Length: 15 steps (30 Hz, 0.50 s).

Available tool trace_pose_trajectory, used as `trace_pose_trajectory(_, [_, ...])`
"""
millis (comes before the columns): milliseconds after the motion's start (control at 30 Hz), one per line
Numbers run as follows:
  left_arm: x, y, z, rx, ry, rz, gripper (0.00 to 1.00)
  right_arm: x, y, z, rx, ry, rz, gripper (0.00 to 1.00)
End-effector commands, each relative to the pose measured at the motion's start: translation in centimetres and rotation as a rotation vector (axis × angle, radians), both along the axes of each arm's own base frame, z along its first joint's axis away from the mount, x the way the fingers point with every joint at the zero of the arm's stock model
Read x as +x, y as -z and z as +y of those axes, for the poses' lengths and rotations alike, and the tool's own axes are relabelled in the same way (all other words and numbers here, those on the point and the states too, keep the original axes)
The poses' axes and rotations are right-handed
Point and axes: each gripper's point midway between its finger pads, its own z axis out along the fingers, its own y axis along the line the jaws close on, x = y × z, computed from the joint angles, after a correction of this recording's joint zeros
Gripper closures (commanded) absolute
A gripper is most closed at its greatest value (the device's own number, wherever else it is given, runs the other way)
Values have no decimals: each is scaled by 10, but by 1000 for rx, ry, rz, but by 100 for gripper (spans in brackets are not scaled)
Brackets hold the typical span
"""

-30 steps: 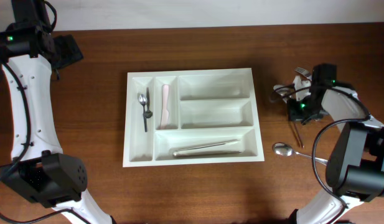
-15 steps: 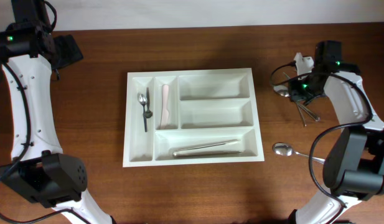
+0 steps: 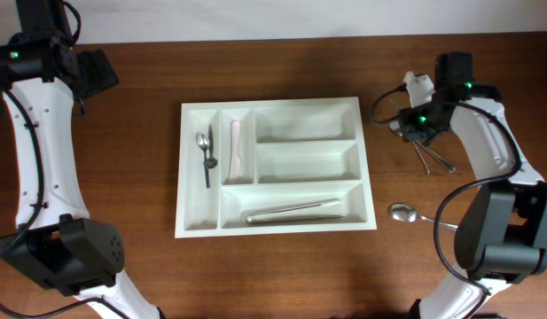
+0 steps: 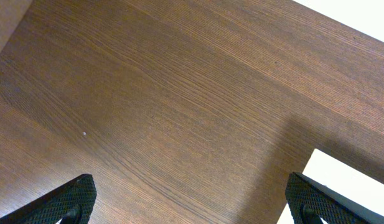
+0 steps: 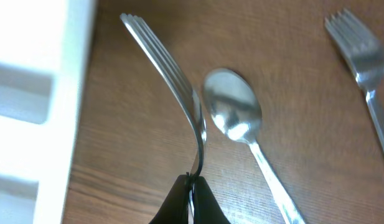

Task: Pack container
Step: 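Lift the fork with the right gripper, then carry the fork left over the tray's middle compartment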

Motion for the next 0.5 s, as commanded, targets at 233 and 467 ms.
trace_pose_trajectory(233, [-1, -5, 2, 8, -7, -12, 1, 31, -50, 57, -63, -224, -142, 96])
trace_pose_trajectory(467, [-1, -5, 2, 8, -7, -11, 1, 27, -56, 118, -101, -433, -181, 96])
